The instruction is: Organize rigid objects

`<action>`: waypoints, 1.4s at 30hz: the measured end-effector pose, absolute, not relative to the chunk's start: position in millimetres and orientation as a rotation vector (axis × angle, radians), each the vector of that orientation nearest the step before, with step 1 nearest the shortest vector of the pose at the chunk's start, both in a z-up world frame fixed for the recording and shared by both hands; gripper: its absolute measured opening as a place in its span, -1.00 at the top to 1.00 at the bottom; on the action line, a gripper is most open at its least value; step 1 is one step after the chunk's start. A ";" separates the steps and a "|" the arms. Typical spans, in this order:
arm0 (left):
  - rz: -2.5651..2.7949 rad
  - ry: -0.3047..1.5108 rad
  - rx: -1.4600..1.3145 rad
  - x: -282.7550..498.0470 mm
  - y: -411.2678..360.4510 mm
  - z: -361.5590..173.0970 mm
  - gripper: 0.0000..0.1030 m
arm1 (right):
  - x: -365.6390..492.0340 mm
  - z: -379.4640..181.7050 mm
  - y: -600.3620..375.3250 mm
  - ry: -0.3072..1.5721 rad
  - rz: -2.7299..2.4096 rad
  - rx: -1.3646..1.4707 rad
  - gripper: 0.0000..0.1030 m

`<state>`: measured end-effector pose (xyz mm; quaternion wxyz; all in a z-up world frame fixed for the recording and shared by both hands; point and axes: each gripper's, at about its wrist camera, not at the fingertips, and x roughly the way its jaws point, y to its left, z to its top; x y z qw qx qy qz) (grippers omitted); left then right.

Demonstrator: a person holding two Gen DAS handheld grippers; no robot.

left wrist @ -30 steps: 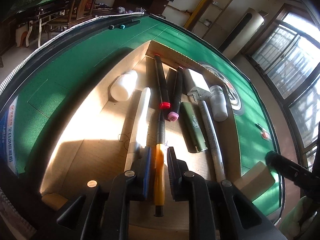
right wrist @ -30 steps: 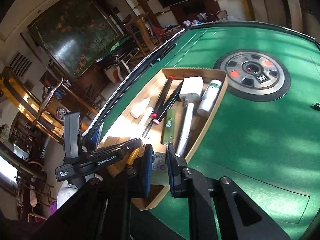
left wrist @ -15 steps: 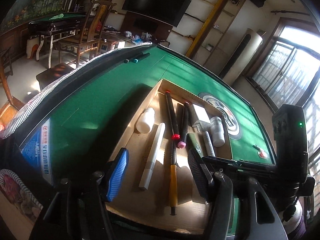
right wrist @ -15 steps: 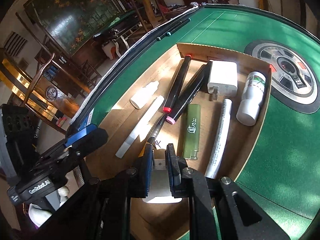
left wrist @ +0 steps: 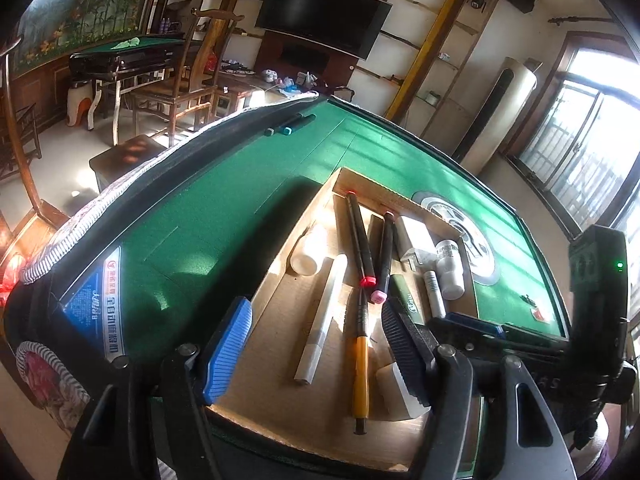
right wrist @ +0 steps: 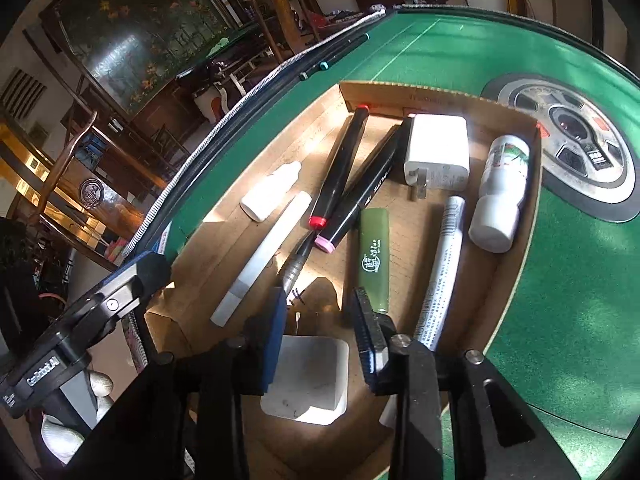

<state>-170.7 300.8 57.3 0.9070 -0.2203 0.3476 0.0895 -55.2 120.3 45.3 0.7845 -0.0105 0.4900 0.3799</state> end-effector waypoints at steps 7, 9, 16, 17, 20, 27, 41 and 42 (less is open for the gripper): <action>0.217 0.725 -0.392 -169.2 286.3 64.0 -0.50 | -59.3 64.9 63.8 0.941 0.739 0.003 -0.14; 0.216 0.729 -0.374 -169.0 280.7 67.5 -0.50 | -56.7 64.8 44.7 0.927 0.701 0.006 -0.15; 0.099 0.744 -0.281 -160.0 232.1 82.3 -0.52 | -34.7 57.0 -47.2 0.912 0.511 0.083 -0.19; 0.075 0.750 -0.266 -157.8 222.0 83.6 -0.53 | -32.5 56.0 -62.0 0.912 0.483 0.107 -0.19; -0.005 0.778 -0.220 -149.4 189.7 85.9 -0.52 | -29.6 52.2 -103.5 0.908 0.410 0.175 -0.19; -0.199 0.866 -0.107 -125.7 105.9 82.5 -0.52 | -32.9 46.2 -174.3 0.878 0.300 0.267 -0.19; -0.259 1.004 0.012 -64.4 13.9 21.4 -0.52 | -40.2 25.7 -250.1 0.885 0.168 0.381 -0.20; -0.245 1.006 0.019 -60.6 12.3 17.7 -0.52 | -40.2 24.6 -252.1 0.887 0.164 0.387 -0.20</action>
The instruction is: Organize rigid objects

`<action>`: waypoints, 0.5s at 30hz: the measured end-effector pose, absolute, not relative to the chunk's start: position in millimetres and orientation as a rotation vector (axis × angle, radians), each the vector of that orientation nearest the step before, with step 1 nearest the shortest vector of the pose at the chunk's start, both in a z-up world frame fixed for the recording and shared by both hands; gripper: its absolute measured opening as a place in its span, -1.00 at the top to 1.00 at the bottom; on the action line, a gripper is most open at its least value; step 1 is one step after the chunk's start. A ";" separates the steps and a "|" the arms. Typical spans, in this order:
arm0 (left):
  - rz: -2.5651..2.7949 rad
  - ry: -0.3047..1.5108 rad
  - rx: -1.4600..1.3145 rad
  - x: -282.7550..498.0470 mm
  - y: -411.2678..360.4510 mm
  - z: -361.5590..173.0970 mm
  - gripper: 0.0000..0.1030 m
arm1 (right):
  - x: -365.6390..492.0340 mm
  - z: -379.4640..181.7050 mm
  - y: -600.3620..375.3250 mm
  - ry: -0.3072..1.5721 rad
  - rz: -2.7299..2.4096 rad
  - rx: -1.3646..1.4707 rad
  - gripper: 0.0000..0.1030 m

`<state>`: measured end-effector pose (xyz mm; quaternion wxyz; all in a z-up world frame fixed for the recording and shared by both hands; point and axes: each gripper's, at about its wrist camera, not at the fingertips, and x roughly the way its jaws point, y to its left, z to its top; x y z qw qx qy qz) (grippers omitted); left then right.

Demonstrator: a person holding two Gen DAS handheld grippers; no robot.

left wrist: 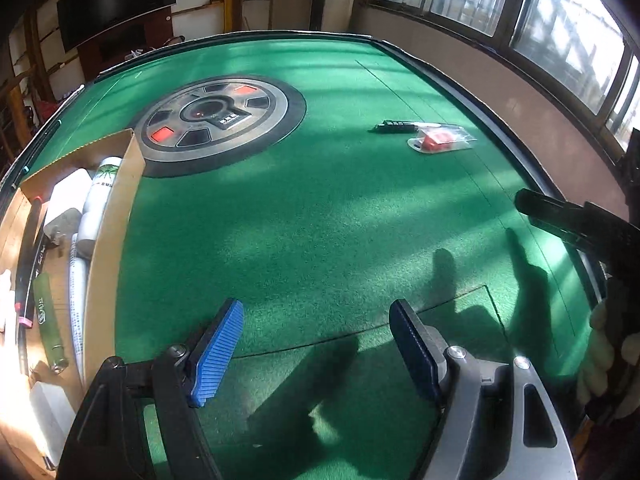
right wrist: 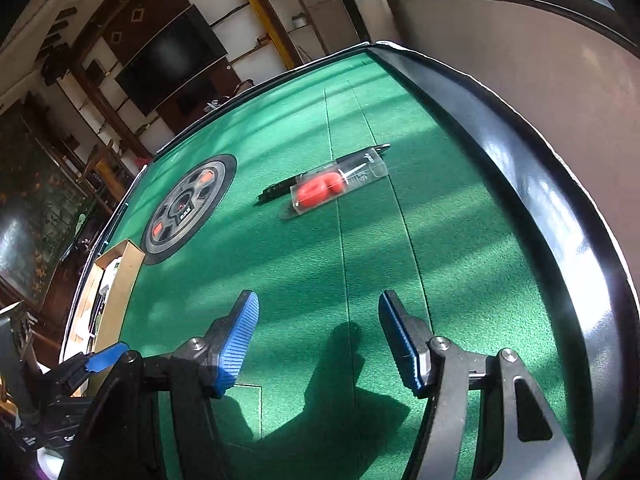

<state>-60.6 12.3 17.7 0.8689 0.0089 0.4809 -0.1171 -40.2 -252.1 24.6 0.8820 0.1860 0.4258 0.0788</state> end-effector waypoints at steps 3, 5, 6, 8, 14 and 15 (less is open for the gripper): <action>-0.219 0.986 0.036 -57.1 10.3 13.9 -0.53 | -40.2 22.3 -255.5 0.889 0.157 0.394 -0.20; -0.223 0.985 0.037 -56.8 10.4 13.7 -0.56 | -39.3 20.8 -256.2 0.893 0.157 0.395 -0.20; -0.226 0.984 0.032 -56.6 11.0 13.5 -0.60 | -38.9 20.1 -256.2 0.895 0.156 0.395 -0.20; -0.228 0.986 0.027 -56.2 12.7 12.9 -0.72 | -36.1 17.4 -255.3 0.903 0.155 0.396 -0.20; -0.178 1.023 0.066 -49.2 8.9 6.2 -0.98 | -27.2 14.0 -248.5 0.920 0.155 0.410 -0.20; -0.169 1.027 0.083 -48.5 6.3 5.1 -0.98 | -26.3 14.0 -247.0 0.922 0.155 0.408 -0.20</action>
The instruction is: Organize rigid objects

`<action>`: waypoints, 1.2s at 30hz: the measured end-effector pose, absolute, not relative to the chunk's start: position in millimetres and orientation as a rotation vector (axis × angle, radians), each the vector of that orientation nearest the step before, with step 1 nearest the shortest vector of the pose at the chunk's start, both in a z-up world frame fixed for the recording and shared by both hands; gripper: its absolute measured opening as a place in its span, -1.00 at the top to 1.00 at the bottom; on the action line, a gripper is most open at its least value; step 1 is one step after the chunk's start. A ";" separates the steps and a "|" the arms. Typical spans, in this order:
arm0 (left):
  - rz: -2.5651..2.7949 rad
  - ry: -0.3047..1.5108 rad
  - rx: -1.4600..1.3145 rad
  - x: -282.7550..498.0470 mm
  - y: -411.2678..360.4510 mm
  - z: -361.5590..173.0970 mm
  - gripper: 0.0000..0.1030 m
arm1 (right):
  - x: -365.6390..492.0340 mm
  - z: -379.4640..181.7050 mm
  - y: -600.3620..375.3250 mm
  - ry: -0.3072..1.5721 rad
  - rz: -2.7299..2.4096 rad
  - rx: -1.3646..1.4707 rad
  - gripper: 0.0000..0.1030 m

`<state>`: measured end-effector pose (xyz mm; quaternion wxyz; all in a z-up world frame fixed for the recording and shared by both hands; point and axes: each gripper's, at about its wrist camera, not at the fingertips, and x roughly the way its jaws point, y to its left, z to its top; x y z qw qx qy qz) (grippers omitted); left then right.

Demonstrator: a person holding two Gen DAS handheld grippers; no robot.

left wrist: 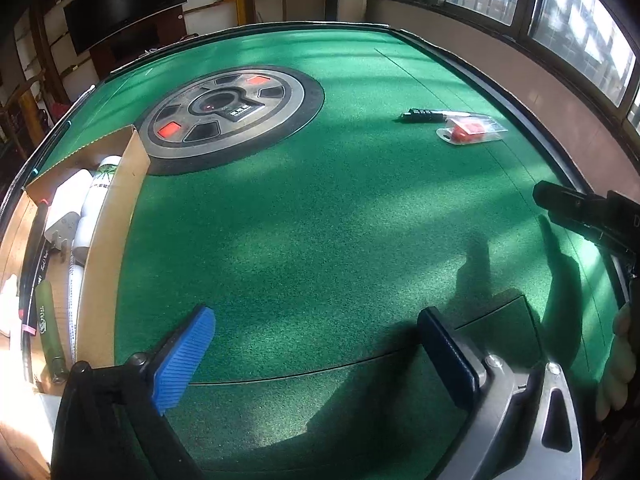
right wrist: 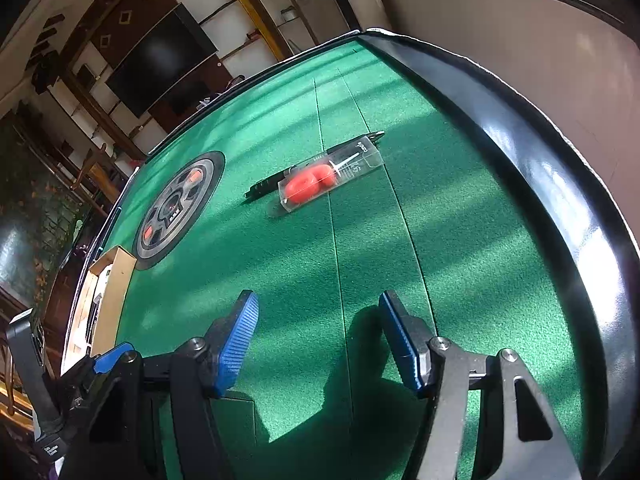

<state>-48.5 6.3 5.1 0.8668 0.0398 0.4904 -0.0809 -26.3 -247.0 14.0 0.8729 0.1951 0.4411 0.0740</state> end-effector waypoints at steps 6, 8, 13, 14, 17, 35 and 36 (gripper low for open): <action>-0.168 1.026 0.079 -47.7 7.2 4.9 -0.98 | -19.3 13.7 -239.5 0.938 0.151 0.392 -0.20; -0.168 1.026 0.079 -47.7 7.2 4.9 -0.98 | -16.8 14.6 -238.9 0.945 0.148 0.390 -0.20; -0.169 1.026 0.080 -47.7 7.3 5.0 -0.98 | -5.4 24.4 -243.5 0.948 0.122 0.395 -0.20; -0.169 1.026 0.080 -47.7 7.4 5.0 -0.98 | -1.4 26.3 -245.9 0.950 0.116 0.398 -0.21; -0.169 1.027 0.080 -47.7 7.4 5.0 -0.98 | 15.8 28.6 -255.4 0.964 0.089 0.414 -0.29; -0.169 1.026 0.079 -47.8 7.1 4.8 -0.98 | 145.1 14.5 -268.2 1.061 -0.139 0.311 -0.31; -0.169 1.026 0.079 -47.8 7.0 4.8 -0.98 | 150.4 13.0 -261.4 1.076 -0.131 0.290 -0.31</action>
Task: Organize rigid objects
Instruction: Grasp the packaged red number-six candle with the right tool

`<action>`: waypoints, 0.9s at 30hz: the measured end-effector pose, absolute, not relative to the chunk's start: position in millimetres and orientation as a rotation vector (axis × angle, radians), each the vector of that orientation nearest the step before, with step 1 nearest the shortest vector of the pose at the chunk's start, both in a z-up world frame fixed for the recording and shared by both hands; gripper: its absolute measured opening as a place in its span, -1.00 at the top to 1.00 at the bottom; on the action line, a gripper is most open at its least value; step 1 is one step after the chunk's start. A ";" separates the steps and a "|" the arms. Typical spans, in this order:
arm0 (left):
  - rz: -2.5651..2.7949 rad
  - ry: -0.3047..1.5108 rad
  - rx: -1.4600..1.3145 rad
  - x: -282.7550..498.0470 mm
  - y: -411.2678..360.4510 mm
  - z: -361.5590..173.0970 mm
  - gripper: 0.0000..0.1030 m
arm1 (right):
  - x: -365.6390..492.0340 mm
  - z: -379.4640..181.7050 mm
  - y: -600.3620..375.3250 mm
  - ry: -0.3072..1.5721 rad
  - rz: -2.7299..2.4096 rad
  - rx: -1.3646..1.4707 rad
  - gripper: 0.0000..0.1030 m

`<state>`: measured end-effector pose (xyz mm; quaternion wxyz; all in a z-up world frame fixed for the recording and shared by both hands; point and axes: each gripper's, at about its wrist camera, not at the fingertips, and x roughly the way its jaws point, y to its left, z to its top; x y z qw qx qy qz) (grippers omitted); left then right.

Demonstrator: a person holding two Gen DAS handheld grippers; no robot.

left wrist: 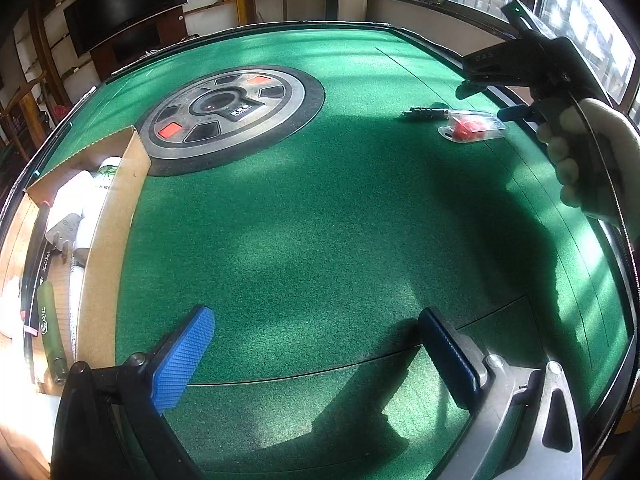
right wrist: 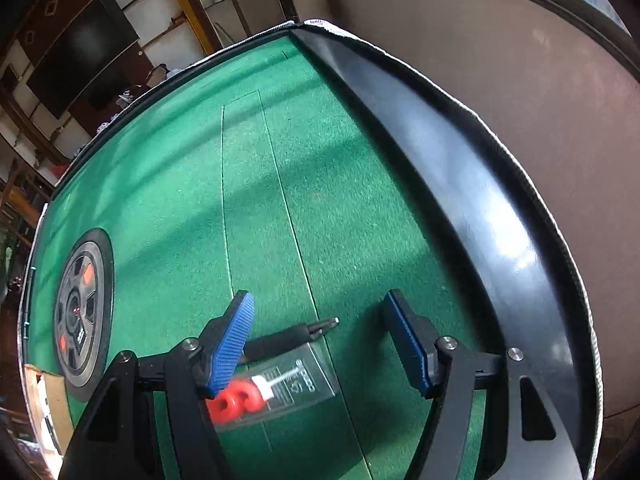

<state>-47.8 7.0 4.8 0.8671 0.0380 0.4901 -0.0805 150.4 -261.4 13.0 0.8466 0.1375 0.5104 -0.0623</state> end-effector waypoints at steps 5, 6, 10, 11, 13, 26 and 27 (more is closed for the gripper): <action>-0.169 1.026 0.079 -47.9 7.3 5.0 -0.98 | 153.5 9.5 -203.2 1.128 -0.069 0.043 -0.17; -0.169 1.026 0.080 -47.9 7.0 4.8 -0.98 | 147.8 9.6 -190.1 1.129 -0.028 0.014 -0.15; -0.170 1.026 0.079 -47.9 7.3 5.0 -0.98 | 116.4 12.6 -150.3 1.151 0.102 -0.066 -0.14; -0.170 1.026 0.079 -48.0 7.4 5.0 -0.98 | 106.7 13.7 -142.6 1.150 0.143 -0.091 -0.14; -0.170 1.026 0.079 -47.3 6.6 4.7 -0.98 | 86.2 16.3 -130.3 1.154 0.226 -0.122 -0.16; -0.175 1.025 0.082 -44.9 6.3 4.4 -0.98 | 3.9 42.1 -229.4 1.059 0.175 0.268 -0.18; -0.175 1.025 0.082 -43.6 6.6 4.1 -0.98 | 6.3 36.3 -232.0 1.068 0.167 0.297 -0.18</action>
